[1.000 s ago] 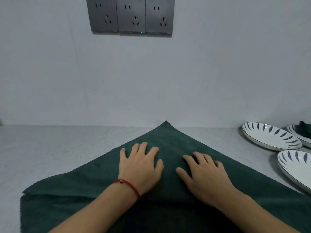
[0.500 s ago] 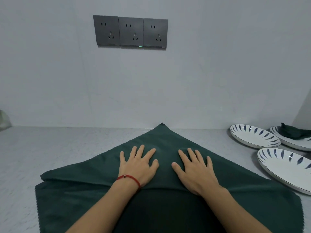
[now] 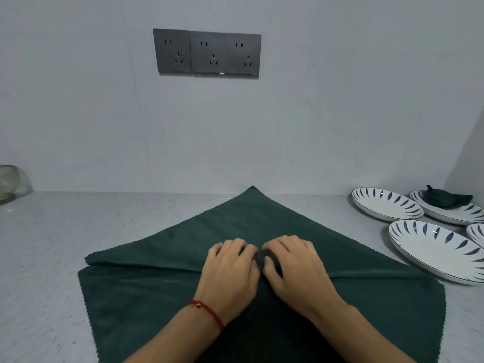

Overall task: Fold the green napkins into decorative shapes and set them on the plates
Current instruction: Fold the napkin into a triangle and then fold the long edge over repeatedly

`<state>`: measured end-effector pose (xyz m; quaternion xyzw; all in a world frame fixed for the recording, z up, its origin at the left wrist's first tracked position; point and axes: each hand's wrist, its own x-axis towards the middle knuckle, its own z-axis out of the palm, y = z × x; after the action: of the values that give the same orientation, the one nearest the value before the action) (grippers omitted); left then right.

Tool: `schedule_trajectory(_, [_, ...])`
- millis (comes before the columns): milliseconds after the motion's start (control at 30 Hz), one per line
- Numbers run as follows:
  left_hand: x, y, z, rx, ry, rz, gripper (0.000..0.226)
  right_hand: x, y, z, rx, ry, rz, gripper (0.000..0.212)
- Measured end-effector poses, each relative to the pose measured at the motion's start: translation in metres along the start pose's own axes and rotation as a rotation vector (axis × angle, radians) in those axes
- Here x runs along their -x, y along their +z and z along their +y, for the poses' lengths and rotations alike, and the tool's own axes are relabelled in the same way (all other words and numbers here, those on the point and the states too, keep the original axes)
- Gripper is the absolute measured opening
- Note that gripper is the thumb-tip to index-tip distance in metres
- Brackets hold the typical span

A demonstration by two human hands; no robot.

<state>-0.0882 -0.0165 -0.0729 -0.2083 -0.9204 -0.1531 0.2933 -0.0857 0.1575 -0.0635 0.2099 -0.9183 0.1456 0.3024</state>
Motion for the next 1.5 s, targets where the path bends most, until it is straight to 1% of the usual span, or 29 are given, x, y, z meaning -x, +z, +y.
schedule_trajectory(100, [0.006,0.002,0.003,0.025,-0.092,-0.135,0.033,0.006,0.004,-0.003,-0.038,0.012,-0.076,0.020])
schedule_trajectory(200, [0.003,-0.002,0.005,-0.021,-0.093,-0.207,0.047,0.009,-0.001,0.000,-0.052,-0.003,-0.083,0.021])
schedule_trajectory(233, [0.005,-0.003,0.006,-0.008,-0.094,-0.228,0.047,0.011,-0.003,0.001,-0.055,-0.011,-0.105,0.021])
schedule_trajectory(367, [0.008,-0.005,0.003,0.083,-0.077,-0.226,0.028,0.011,-0.005,0.002,-0.051,-0.006,-0.205,0.027])
schedule_trajectory(400, [0.009,-0.004,0.002,0.093,-0.068,-0.213,0.024,0.011,-0.005,0.003,-0.058,-0.004,-0.219,0.025])
schedule_trajectory(500, [0.010,0.000,0.000,0.136,-0.062,-0.167,0.021,0.010,-0.003,0.005,-0.069,-0.013,-0.225,0.015])
schedule_trajectory(633, [0.012,-0.001,0.000,0.171,-0.044,-0.149,0.015,0.010,0.002,0.007,-0.091,-0.001,-0.214,0.015])
schedule_trajectory(733, [0.010,-0.003,0.002,0.127,-0.021,-0.129,0.012,0.006,0.005,0.006,-0.080,0.006,-0.202,0.016])
schedule_trajectory(867, [0.007,-0.003,0.005,0.022,0.012,-0.088,0.012,0.001,0.005,0.006,-0.069,0.025,-0.254,0.020])
schedule_trajectory(967, [0.005,-0.004,0.007,-0.009,-0.021,-0.129,0.014,0.001,0.003,0.005,-0.086,0.044,-0.241,0.019])
schedule_trajectory(1067, [-0.001,-0.005,0.008,0.004,-0.069,-0.215,0.014,0.001,0.002,0.006,-0.157,0.077,-0.224,0.011])
schedule_trajectory(1233, [-0.007,-0.012,0.007,0.046,-0.079,-0.276,0.010,-0.002,0.002,0.009,-0.223,0.110,-0.233,0.013])
schedule_trajectory(1300, [-0.008,-0.012,0.007,0.015,-0.093,-0.276,0.012,-0.001,0.002,0.009,-0.209,0.072,-0.207,0.014])
schedule_trajectory(1400, [-0.008,-0.012,0.007,-0.004,-0.097,-0.294,0.016,0.001,0.000,0.010,-0.089,-0.039,-0.178,0.011])
schedule_trajectory(1500, [-0.007,-0.015,0.007,0.022,-0.085,-0.295,0.016,0.000,-0.003,0.014,-0.052,-0.064,-0.215,0.011])
